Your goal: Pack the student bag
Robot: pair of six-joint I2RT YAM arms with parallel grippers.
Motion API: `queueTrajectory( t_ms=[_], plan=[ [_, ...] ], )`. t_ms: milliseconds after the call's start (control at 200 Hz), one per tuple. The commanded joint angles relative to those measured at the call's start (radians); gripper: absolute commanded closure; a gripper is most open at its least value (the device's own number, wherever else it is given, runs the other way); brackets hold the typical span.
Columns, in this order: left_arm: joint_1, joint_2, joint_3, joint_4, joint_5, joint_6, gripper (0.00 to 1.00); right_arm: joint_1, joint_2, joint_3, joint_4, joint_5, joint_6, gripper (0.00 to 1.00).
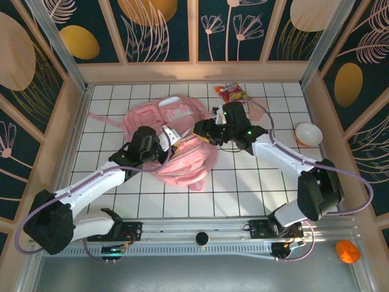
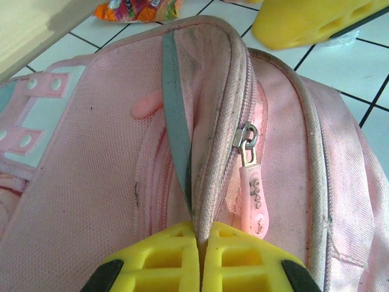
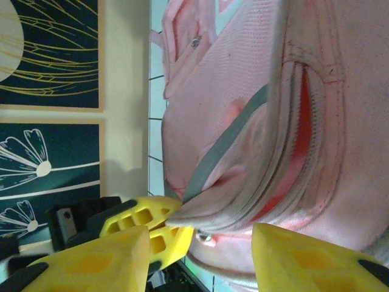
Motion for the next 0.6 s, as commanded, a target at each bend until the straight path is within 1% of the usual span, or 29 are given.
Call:
queueTrajectory(
  t_ms=[0, 110, 190, 295, 345, 390, 450, 540, 591],
  plan=[
    [-0.003, -0.046, 0.006, 0.115, 0.084, 0.039, 1.00, -0.008, 0.021, 0.018, 0.042, 0.019, 0.064, 0.51],
    [-0.002, -0.057, -0.001, 0.129, 0.100, 0.038, 1.00, -0.009, 0.039, 0.022, 0.064, 0.034, 0.102, 0.49],
    [-0.002, -0.059, -0.005, 0.131, 0.119, 0.043, 1.00, -0.010, 0.049, 0.018, 0.120, 0.035, 0.125, 0.49],
    [-0.002, -0.050, -0.005, 0.116, 0.136, 0.056, 1.00, -0.012, 0.072, 0.024, 0.192, 0.017, 0.145, 0.51],
    [-0.003, -0.047, -0.006, 0.106, 0.141, 0.063, 1.00, -0.015, 0.090, 0.024, 0.216, 0.015, 0.153, 0.54],
    [-0.003, -0.048, -0.012, 0.103, 0.143, 0.069, 1.00, -0.020, 0.102, 0.018, 0.244, 0.006, 0.165, 0.59],
    [-0.003, -0.052, -0.018, 0.102, 0.118, 0.069, 1.00, -0.022, 0.109, 0.007, 0.268, 0.008, 0.175, 0.74],
    [0.001, -0.057, -0.033, 0.104, 0.011, 0.058, 1.00, -0.023, 0.082, -0.017, 0.260, 0.042, 0.176, 0.93],
    [0.019, -0.057, -0.037, 0.093, -0.017, 0.057, 1.00, -0.024, 0.056, -0.036, 0.248, 0.062, 0.176, 1.00]
  ],
)
